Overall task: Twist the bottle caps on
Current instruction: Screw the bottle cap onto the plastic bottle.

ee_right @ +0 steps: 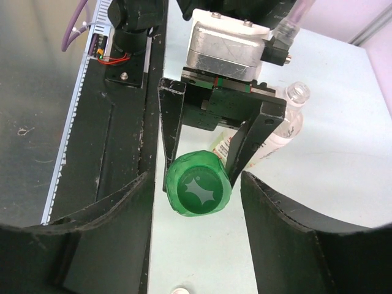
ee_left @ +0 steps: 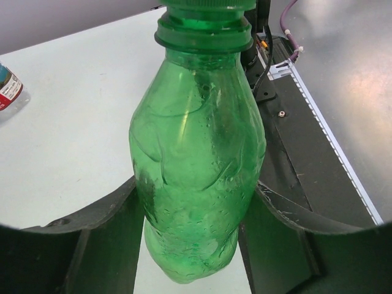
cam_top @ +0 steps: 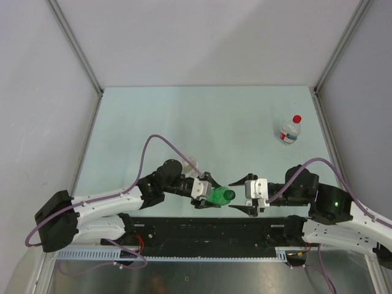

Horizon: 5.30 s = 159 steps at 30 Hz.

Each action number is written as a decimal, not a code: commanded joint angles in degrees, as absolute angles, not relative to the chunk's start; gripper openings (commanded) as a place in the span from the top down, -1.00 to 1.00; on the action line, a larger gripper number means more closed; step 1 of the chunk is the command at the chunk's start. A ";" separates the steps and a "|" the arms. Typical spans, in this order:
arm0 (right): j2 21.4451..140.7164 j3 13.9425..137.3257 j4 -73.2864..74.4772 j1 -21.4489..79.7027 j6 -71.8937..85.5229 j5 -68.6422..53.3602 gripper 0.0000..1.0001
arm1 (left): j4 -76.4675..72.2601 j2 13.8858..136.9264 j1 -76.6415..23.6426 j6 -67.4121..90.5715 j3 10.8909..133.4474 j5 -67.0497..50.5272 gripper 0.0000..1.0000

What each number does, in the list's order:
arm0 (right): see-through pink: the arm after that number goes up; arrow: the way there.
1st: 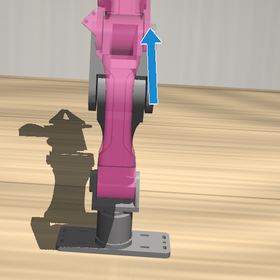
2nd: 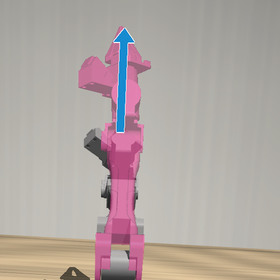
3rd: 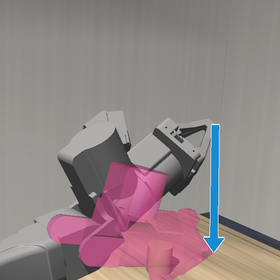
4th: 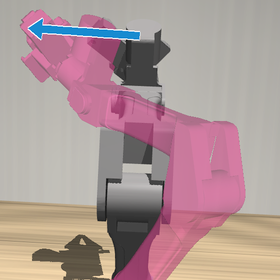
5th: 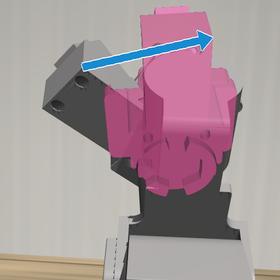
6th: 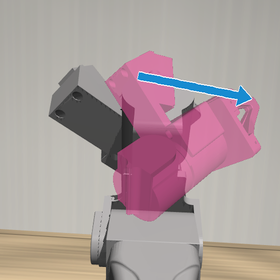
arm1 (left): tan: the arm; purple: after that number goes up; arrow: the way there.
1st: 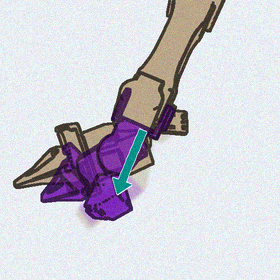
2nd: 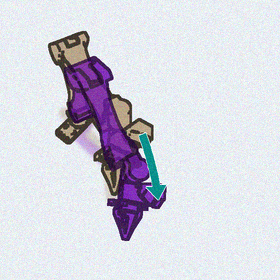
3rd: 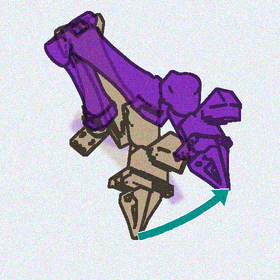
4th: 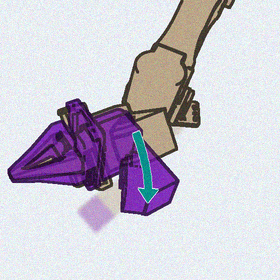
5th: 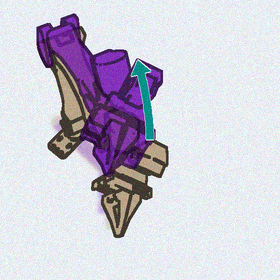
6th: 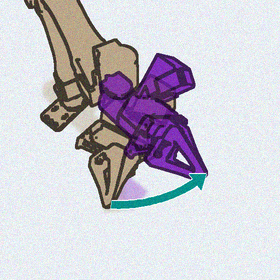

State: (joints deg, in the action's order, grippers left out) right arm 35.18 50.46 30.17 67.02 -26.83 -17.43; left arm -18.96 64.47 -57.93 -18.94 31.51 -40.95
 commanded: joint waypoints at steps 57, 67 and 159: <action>47.39 47.37 21.45 68.52 57.07 45.68 -0.98 | -27.74 76.59 -60.13 -14.10 49.68 9.80 1.00; 41.78 47.37 20.14 68.64 46.07 43.52 -0.99 | -28.13 77.29 -59.89 -9.23 47.17 7.94 1.00; 63.50 78.15 56.75 42.68 -2.77 -38.78 0.69 | 2.09 50.25 -56.51 -7.00 34.33 -32.77 1.00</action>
State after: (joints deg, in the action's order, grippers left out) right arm 63.81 78.89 51.86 40.77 0.10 -33.61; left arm 3.92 49.15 -56.29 -2.52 31.33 -28.93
